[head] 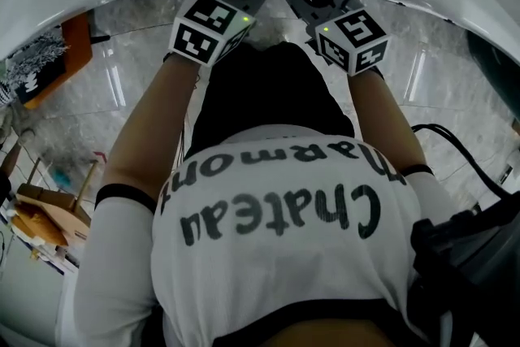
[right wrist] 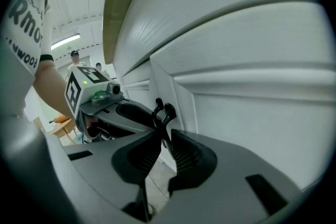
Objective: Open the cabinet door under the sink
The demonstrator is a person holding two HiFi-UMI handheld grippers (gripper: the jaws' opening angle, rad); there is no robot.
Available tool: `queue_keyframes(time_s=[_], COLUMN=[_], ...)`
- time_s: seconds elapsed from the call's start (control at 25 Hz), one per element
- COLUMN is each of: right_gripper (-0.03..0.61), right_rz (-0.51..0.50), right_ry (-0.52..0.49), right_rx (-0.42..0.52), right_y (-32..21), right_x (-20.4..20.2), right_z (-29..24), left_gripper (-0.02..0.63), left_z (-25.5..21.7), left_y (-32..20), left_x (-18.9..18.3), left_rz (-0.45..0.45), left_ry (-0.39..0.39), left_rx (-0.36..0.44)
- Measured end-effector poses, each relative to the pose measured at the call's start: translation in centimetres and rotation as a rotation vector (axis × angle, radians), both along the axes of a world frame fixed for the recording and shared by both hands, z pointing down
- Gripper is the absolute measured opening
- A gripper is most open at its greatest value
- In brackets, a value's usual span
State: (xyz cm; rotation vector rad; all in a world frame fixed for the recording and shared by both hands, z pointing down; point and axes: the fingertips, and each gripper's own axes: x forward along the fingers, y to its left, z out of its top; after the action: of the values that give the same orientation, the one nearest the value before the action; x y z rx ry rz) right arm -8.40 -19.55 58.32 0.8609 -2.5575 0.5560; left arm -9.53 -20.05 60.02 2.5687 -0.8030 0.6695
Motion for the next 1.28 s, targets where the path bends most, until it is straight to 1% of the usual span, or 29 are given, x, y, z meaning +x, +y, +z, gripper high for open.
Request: queue_keyframes(time_s=[0.08, 0.16, 0.28, 0.36, 0.48, 0.52, 0.6, 0.68, 0.76, 0.84, 0.92, 1.08, 1.2, 1.28], right_gripper=[0.052, 0.049, 0.048, 0.046, 0.044, 0.044, 0.046, 0.049, 0.051, 0.058, 0.080, 0.081, 0.081, 0.083], right_rz=[0.021, 0.028, 0.003, -0.016, -0.050, -0.061, -0.065, -0.058, -0.062, -0.081, -0.107, -0.156, -0.195, -0.192], right_ry=[-0.015, -0.006, 0.039, 0.070, 0.110, 0.119, 0.127, 0.138, 0.154, 0.171, 0.193, 0.248, 0.282, 0.287], right_rx=[-0.009, -0.008, -0.001, -0.010, -0.034, -0.044, -0.068, -0.096, -0.124, -0.148, -0.165, -0.213, -0.231, -0.243], right_y=[0.0, 0.0, 0.3, 0.7, 1.8, 2.2, 2.8, 3.4, 4.2, 5.0, 5.8, 7.5, 8.3, 8.4], right_x=[0.2, 0.1, -0.1, -0.1, -0.2, -0.3, -0.3, -0.1, 0.0, -0.1, -0.2, 0.1, 0.4, 0.6], right_z=[0.0, 0.1, 0.1, 0.2, 0.6, 0.6, 0.6, 0.7, 0.8, 0.7, 0.7, 0.9, 1.1, 1.1], left_gripper=[0.067, 0.048, 0.049, 0.063, 0.081, 0.097, 0.149, 0.155, 0.163, 0.164, 0.170, 0.204, 0.205, 0.204], left_z=[0.1, 0.2, 0.4, 0.5, 0.6, 0.7, 1.1, 1.5, 1.6, 1.4, 1.3, 1.5, 1.6, 1.7], left_y=[-0.1, 0.1, 0.9, 1.5, 2.6, 3.2, 4.6, 5.6, 6.3, 6.9, 7.9, 10.6, 11.4, 11.7], left_x=[0.3, 0.4, 0.5, 0.6, 0.5, 0.5, 0.6, 0.6, 0.5, 0.2, -0.1, -0.6, -0.9, -1.1], left_rz=[-0.012, -0.001, 0.070, 0.112, 0.156, 0.182, 0.241, 0.274, 0.287, 0.304, 0.337, 0.410, 0.429, 0.428], left_ry=[-0.015, -0.044, -0.108, -0.133, -0.139, -0.144, -0.179, -0.221, -0.234, -0.242, -0.262, -0.295, -0.320, -0.320], left_rx=[0.015, 0.033, 0.036, 0.021, -0.001, -0.007, -0.023, -0.037, -0.051, -0.073, -0.103, -0.150, -0.155, -0.161])
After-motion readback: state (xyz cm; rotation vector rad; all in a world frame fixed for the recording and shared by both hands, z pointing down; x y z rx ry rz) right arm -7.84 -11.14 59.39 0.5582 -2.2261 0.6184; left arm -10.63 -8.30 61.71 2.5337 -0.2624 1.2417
